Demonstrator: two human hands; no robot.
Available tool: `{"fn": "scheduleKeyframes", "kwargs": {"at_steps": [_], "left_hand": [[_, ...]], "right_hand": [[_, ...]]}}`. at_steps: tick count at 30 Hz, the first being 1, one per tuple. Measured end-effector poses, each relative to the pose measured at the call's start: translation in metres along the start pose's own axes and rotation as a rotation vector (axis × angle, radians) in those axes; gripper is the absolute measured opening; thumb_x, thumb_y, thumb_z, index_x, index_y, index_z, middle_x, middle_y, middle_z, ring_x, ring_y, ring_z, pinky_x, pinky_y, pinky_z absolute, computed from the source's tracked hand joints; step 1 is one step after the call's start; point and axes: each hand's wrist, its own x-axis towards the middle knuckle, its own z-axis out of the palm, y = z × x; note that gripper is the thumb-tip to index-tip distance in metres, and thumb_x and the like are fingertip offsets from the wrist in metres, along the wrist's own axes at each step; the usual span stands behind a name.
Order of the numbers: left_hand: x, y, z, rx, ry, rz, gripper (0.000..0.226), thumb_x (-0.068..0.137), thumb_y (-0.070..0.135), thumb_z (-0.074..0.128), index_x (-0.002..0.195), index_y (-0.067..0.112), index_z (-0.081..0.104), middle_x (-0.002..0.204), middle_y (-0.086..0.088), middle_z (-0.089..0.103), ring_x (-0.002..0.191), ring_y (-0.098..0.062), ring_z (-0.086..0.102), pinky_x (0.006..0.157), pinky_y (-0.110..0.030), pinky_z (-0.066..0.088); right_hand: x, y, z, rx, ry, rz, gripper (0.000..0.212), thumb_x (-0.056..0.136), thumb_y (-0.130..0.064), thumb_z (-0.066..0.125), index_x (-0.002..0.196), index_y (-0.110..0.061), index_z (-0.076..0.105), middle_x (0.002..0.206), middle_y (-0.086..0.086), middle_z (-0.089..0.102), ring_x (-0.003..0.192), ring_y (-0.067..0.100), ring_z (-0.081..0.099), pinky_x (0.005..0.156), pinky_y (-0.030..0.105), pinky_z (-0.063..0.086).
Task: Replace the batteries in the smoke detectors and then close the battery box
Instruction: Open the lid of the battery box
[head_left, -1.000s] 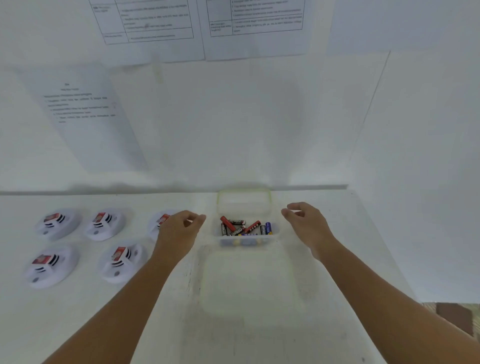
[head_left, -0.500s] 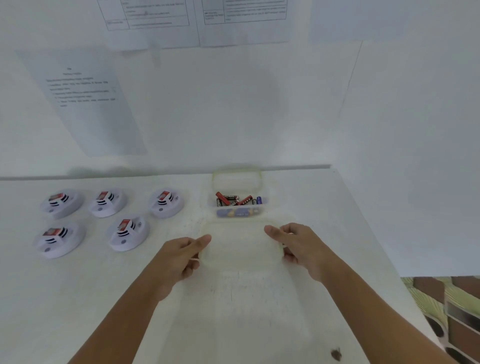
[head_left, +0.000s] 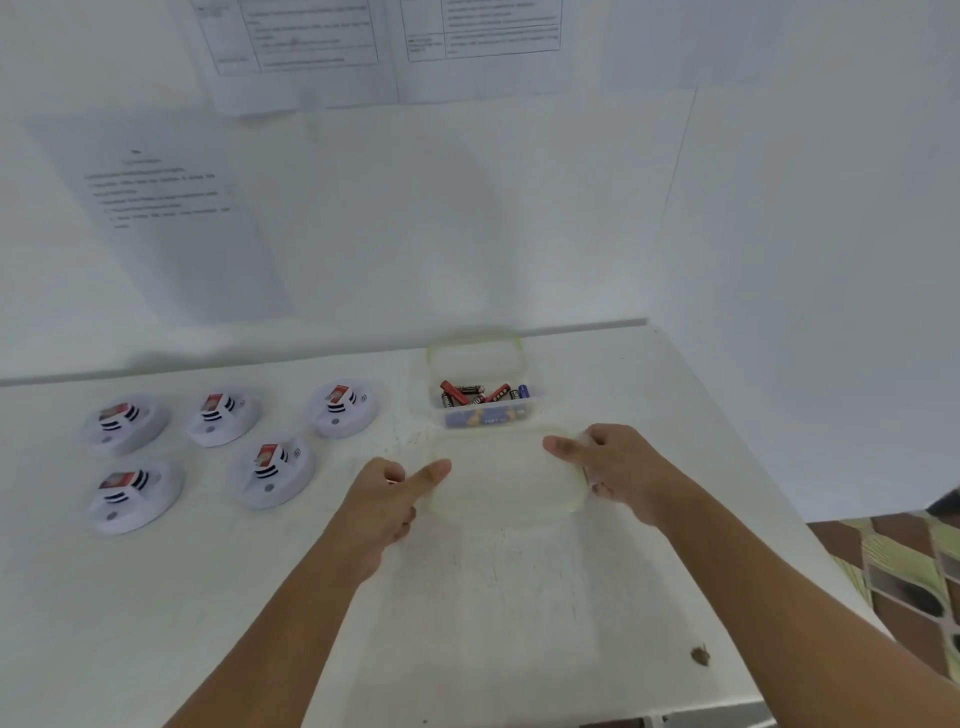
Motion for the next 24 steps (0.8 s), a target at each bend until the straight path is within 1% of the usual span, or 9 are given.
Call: {"fn": "scheduleKeyframes", "kwargs": {"at_steps": [3,6,8,11,13,16,19,21,24], "left_hand": [[-0.021,-0.009,0.006,0.291,0.293,0.301,0.058,0.077,0.056,0.082,0.100,0.017,0.046,0.079,0.001,0.048,0.069,-0.016,0.047,0.061,-0.029,0.041],[-0.056,-0.018,0.018,0.433,0.269,0.554,0.045,0.087,0.059,0.070,0.074,0.020,0.049,0.057,0.007,0.046,0.053,-0.008,0.042,0.054,-0.024,0.037],[-0.066,-0.026,0.027,0.576,0.187,0.530,0.056,0.089,0.067,0.060,0.064,0.017,0.052,0.054,0.002,0.052,0.051,-0.010,0.048,0.055,-0.025,0.038],[-0.067,-0.031,0.031,0.656,0.215,0.447,0.063,0.090,0.071,0.053,0.068,0.014,0.066,0.063,0.001,0.068,0.060,-0.006,0.065,0.063,-0.030,0.050],[-0.066,-0.027,0.028,0.598,0.272,0.402,0.052,0.091,0.067,0.056,0.073,0.021,0.073,0.068,0.010,0.073,0.066,0.004,0.066,0.064,-0.027,0.052],[-0.058,-0.018,0.022,0.562,0.240,0.343,0.029,0.092,0.062,0.061,0.085,0.037,0.073,0.075,0.020,0.074,0.069,0.004,0.066,0.063,-0.022,0.048],[-0.044,-0.011,0.021,0.500,0.162,0.282,0.033,0.095,0.054,0.064,0.079,0.028,0.077,0.081,0.011,0.076,0.079,-0.009,0.070,0.075,-0.028,0.052],[-0.037,-0.009,0.022,0.424,0.125,0.253,0.031,0.095,0.048,0.067,0.080,0.025,0.079,0.083,0.008,0.077,0.084,-0.014,0.070,0.082,-0.033,0.053],[-0.030,-0.007,0.023,0.267,0.037,0.144,0.029,0.092,0.047,0.072,0.089,0.019,0.080,0.079,0.009,0.075,0.074,-0.013,0.065,0.072,-0.028,0.050]], "right_hand": [[-0.001,-0.004,-0.004,-0.108,0.008,-0.074,0.053,0.074,-0.054,0.086,0.106,-0.020,0.061,0.103,0.000,0.062,0.090,0.017,0.061,0.078,0.029,0.047],[0.000,-0.013,-0.003,-0.181,-0.064,-0.196,0.039,0.085,-0.050,0.078,0.117,-0.034,0.066,0.115,-0.005,0.062,0.108,0.011,0.062,0.078,0.025,0.045],[0.000,-0.021,-0.001,-0.186,-0.117,-0.235,0.026,0.093,-0.049,0.070,0.110,-0.030,0.072,0.113,-0.011,0.067,0.109,0.007,0.062,0.078,0.020,0.043],[0.000,-0.024,-0.001,-0.299,-0.090,-0.242,0.044,0.094,-0.060,0.060,0.081,-0.018,0.061,0.094,-0.003,0.069,0.089,0.018,0.064,0.070,0.027,0.038],[0.000,-0.020,-0.005,-0.367,-0.099,-0.204,0.052,0.093,-0.065,0.058,0.068,-0.019,0.061,0.093,0.004,0.075,0.092,0.023,0.070,0.079,0.033,0.047],[-0.004,-0.013,-0.006,-0.309,-0.244,-0.130,0.049,0.089,-0.063,0.066,0.082,-0.015,0.070,0.092,0.004,0.078,0.079,0.016,0.072,0.092,0.038,0.057],[-0.008,-0.009,0.004,-0.223,-0.289,-0.065,0.045,0.088,-0.052,0.075,0.106,-0.012,0.064,0.098,0.006,0.076,0.067,0.012,0.070,0.073,0.030,0.060],[-0.008,-0.004,0.010,-0.159,-0.277,-0.032,0.046,0.088,-0.048,0.077,0.110,-0.009,0.065,0.097,0.006,0.076,0.064,0.012,0.069,0.075,0.031,0.061],[-0.005,0.002,0.011,-0.058,-0.264,-0.008,0.054,0.086,-0.047,0.079,0.113,-0.002,0.066,0.102,0.011,0.077,0.068,0.015,0.068,0.071,0.028,0.060]]}}
